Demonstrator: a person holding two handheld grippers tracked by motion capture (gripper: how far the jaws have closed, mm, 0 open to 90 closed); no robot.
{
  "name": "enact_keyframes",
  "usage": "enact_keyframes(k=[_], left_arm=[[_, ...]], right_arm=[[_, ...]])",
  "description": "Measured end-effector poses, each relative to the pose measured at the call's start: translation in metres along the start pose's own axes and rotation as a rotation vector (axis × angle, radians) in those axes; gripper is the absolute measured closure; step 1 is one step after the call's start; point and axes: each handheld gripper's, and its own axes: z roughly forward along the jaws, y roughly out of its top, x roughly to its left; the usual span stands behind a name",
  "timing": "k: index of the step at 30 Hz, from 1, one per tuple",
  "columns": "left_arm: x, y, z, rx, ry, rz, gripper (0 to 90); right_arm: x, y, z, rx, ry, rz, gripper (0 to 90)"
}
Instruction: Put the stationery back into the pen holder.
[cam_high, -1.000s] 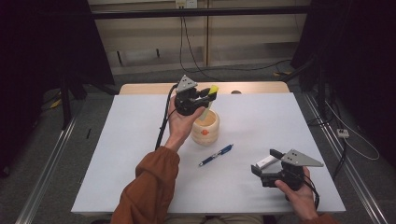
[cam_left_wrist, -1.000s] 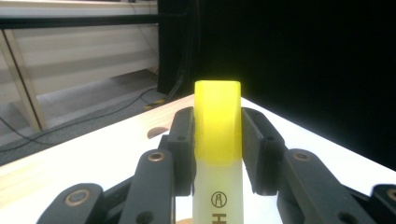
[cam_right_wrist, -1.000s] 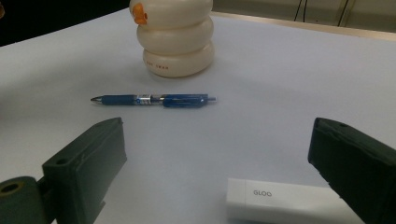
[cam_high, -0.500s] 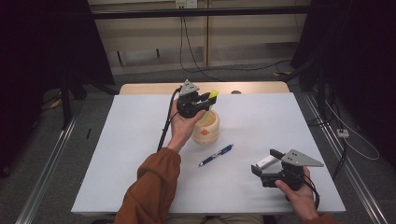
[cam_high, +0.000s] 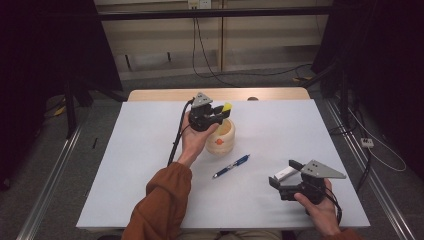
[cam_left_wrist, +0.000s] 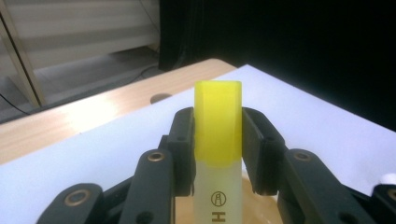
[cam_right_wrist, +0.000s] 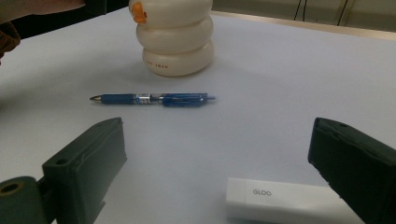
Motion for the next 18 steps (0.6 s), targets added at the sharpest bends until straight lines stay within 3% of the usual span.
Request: enact_keyframes(k=[2,5,11,14,18], left_arm=[[0.001,-0.001,-0.001,0.004,-0.003,-0.007,63.8],[0.002,0.0,-0.004,0.013,0.014,-0.025,47.5],[0.0,0.004,-0.013,0.046,0.037,-0.026,27.8],[0.001,0.007,-0.02,0.057,0.065,-0.005,22.7],[0.004,0.011,-0.03,0.079,0.071,0.005,14.6]], right_arm=[[0.0,0.0,0.0,0.0,-0.001,-0.001,4.1],[0.0,0.0,0.0,-0.001,-0.002,0.001,4.1],[0.0,0.0,0.0,0.0,-0.002,-0.001,4.1],[0.0,0.0,0.0,0.0,-0.003,-0.001,4.0],[0.001,0.0,0.0,0.0,-0.004,0.0,4.1]])
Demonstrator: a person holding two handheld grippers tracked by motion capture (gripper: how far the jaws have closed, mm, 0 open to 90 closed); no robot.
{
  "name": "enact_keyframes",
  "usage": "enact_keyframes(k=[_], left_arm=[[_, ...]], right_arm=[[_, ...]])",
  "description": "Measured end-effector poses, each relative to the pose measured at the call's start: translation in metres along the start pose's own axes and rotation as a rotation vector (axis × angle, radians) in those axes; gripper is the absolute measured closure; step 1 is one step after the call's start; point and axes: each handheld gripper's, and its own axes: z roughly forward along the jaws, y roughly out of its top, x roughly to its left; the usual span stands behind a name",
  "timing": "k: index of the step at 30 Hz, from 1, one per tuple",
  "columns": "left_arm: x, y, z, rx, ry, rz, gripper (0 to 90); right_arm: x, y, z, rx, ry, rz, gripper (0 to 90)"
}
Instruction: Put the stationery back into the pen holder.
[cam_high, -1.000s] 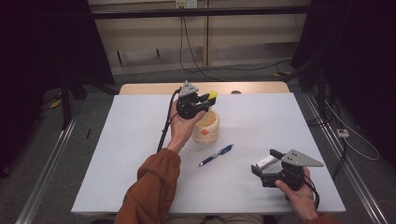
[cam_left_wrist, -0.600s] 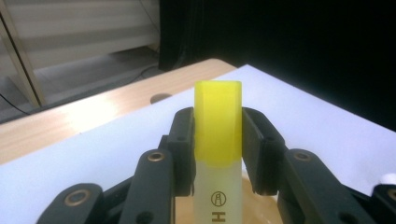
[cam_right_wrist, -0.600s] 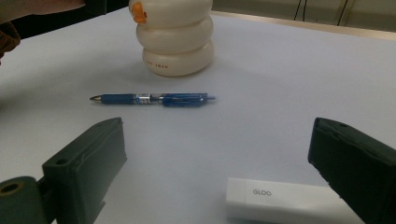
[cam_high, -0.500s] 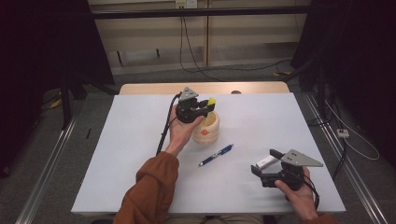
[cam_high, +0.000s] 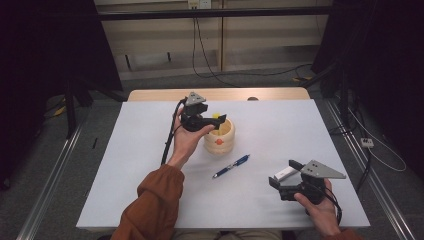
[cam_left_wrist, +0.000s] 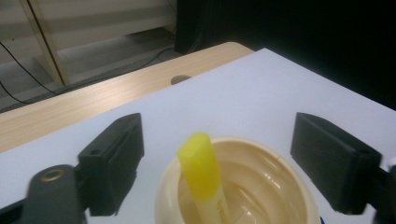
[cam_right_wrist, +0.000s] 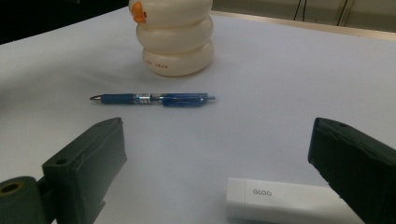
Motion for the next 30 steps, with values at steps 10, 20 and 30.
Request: enact_keyframes(k=[10,20,30], left_arm=[[-0.005,0.002,-0.025,-0.006,-0.011,0.037,5.9],[-0.009,-0.007,-0.04,0.008,-0.013,0.042,4.8],[-0.007,-0.021,-0.057,0.08,0.013,0.052,4.9]], right_arm=[[0.0,0.0,0.0,0.002,-0.001,0.0,4.0],[-0.001,0.0,-0.001,-0.003,-0.007,0.018,4.0],[0.0,0.0,-0.001,-0.004,-0.006,0.016,4.0]])
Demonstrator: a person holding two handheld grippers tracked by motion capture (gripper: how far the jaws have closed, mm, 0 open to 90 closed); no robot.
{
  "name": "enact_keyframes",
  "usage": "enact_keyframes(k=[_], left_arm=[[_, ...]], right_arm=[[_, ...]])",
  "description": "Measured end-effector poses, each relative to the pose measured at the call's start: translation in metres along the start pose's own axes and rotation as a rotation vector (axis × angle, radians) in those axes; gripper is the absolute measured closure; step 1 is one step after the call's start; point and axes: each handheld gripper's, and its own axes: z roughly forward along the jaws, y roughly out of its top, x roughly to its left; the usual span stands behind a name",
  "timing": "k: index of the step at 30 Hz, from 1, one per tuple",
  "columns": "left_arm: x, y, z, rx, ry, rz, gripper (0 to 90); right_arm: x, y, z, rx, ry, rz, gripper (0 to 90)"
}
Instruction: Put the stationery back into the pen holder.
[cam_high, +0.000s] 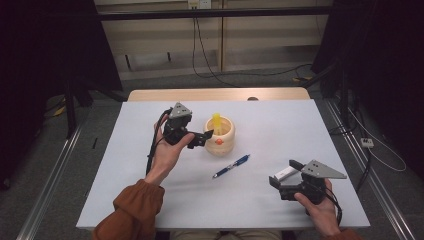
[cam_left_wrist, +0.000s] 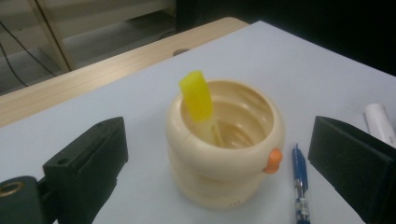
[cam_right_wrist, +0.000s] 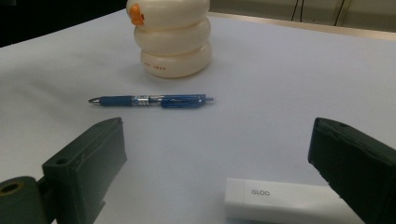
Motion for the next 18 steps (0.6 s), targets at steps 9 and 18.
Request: enact_keyframes(k=[9,18], left_arm=[[0.0,-0.02,-0.013,0.032,-0.018,-0.018,5.3],[-0.005,-0.044,-0.008,0.138,-0.046,-0.045,5.5]], right_arm=[[-0.003,0.0,0.002,0.004,-0.001,0.015,4.0],[-0.002,0.0,0.002,0.0,0.008,0.013,3.8]])
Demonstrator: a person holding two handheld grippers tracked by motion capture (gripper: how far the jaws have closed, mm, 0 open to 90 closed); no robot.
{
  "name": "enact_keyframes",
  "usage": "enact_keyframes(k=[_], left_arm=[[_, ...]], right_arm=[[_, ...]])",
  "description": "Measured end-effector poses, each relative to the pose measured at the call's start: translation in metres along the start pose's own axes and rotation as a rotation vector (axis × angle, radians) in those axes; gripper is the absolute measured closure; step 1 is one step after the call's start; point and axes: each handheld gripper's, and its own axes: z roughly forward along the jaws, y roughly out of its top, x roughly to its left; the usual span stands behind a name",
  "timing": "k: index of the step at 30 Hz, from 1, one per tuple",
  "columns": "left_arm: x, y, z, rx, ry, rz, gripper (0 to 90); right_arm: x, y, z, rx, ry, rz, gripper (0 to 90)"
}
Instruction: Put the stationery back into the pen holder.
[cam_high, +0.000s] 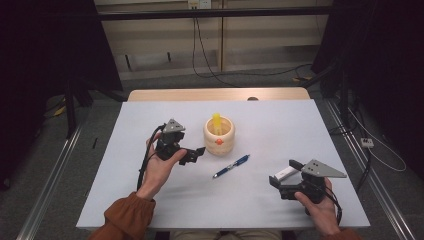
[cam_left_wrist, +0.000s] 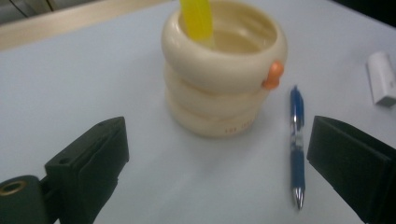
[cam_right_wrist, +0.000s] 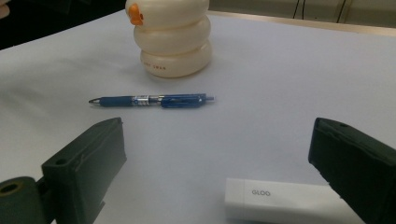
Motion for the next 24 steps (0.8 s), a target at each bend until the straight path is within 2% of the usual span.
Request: enact_keyframes(k=[1,2,4,6,7,9,11,12,15,17,18,19,21,24], left_arm=[[-0.001,-0.003,0.001,0.01,-0.028,-0.002,5.6],[-0.004,-0.006,0.001,0.013,-0.011,-0.001,6.2],[-0.006,-0.011,0.001,0.037,-0.013,0.021,6.3],[-0.008,-0.013,0.0,0.05,-0.038,0.025,6.9],[-0.01,-0.014,0.0,0.049,-0.025,0.031,7.6],[-0.012,-0.015,0.001,0.061,-0.043,0.046,8.4],[-0.016,-0.015,0.003,0.072,-0.057,0.043,8.5],[-0.017,-0.015,0.004,0.072,-0.085,0.05,8.5],[-0.024,-0.016,0.01,0.108,-0.089,0.089,10.8],[-0.028,-0.017,0.014,0.126,-0.107,0.073,11.0],[-0.028,-0.017,0.016,0.118,-0.152,0.065,11.4],[-0.03,-0.017,0.018,0.119,-0.154,0.076,11.6],[-0.033,-0.018,0.021,0.129,-0.123,0.103,11.7],[-0.034,-0.02,0.027,0.162,-0.125,0.093,11.6]], right_arm=[[0.0,0.0,0.001,0.004,0.001,0.003,3.8],[0.0,0.0,0.002,0.007,0.007,0.001,4.0],[0.002,0.0,0.002,0.005,0.009,-0.008,4.0],[0.002,0.0,0.001,0.001,0.007,-0.009,4.0],[0.002,0.0,0.001,0.002,0.007,-0.004,3.8],[0.001,0.0,0.001,0.003,0.002,-0.006,3.8],[0.002,0.001,0.001,0.001,0.006,-0.006,4.0],[0.001,0.001,0.001,0.002,0.003,-0.002,3.9],[0.001,0.0,0.002,0.006,0.004,-0.009,3.9],[0.002,0.001,0.001,0.002,0.008,-0.01,4.1],[0.002,0.001,0.001,0.001,0.008,-0.005,3.9],[0.002,0.001,0.001,0.004,0.008,-0.007,3.9],[0.002,0.001,0.002,0.007,0.01,-0.009,3.9],[0.003,0.001,0.001,0.009,0.017,-0.034,3.9]])
